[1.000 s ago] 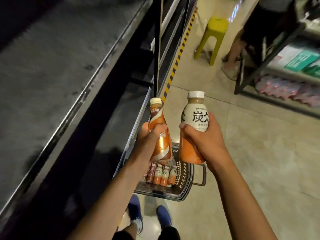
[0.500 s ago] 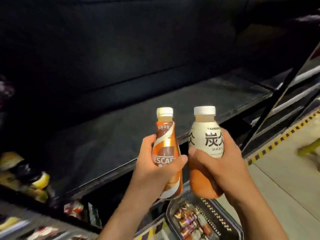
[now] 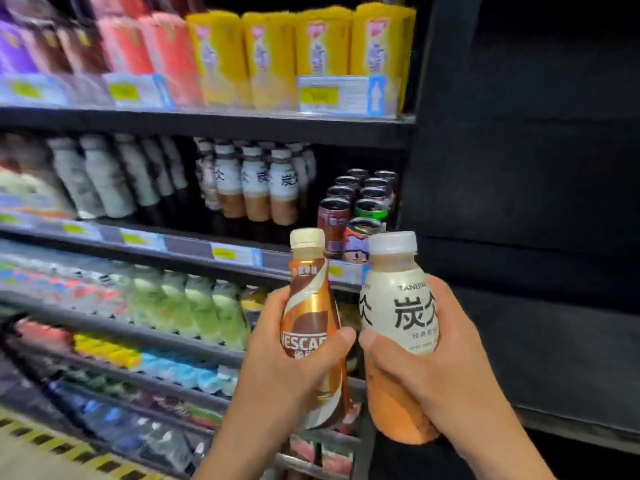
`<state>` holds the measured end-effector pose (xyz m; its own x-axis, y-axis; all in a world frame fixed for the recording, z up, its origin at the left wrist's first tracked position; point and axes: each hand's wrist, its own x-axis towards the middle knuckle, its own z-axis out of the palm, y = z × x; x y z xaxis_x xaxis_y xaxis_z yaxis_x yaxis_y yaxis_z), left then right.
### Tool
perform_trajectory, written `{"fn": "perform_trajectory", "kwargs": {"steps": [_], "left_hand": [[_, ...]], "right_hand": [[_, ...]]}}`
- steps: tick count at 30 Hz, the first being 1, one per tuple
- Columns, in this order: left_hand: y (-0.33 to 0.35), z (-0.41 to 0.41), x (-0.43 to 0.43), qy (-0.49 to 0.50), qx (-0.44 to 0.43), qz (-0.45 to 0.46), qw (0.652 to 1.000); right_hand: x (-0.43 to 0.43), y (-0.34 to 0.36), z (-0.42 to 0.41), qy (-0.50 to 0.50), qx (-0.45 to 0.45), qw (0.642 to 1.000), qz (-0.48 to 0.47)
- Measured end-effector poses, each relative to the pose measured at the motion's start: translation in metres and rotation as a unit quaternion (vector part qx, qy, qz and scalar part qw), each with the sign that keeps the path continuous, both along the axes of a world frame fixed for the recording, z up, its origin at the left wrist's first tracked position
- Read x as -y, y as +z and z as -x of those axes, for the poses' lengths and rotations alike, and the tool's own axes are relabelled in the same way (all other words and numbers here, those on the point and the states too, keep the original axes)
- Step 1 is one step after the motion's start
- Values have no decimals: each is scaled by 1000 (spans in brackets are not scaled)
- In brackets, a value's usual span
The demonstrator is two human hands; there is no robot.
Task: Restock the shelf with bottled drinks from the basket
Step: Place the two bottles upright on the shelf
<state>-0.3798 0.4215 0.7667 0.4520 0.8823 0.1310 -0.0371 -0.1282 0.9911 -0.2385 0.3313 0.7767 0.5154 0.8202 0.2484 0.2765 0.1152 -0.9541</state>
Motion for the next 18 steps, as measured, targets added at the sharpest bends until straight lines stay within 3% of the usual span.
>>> {"fn": "perform_trajectory", "kwargs": {"steps": [10,18], "left_hand": [[0,147,-120,57,2,-51,997],[9,197,-219,26,20,-36,999]], "right_hand": [[-130,-4,144,37,-37,998,-26],[-215,-1,193,16,-48,998,-24]]}}
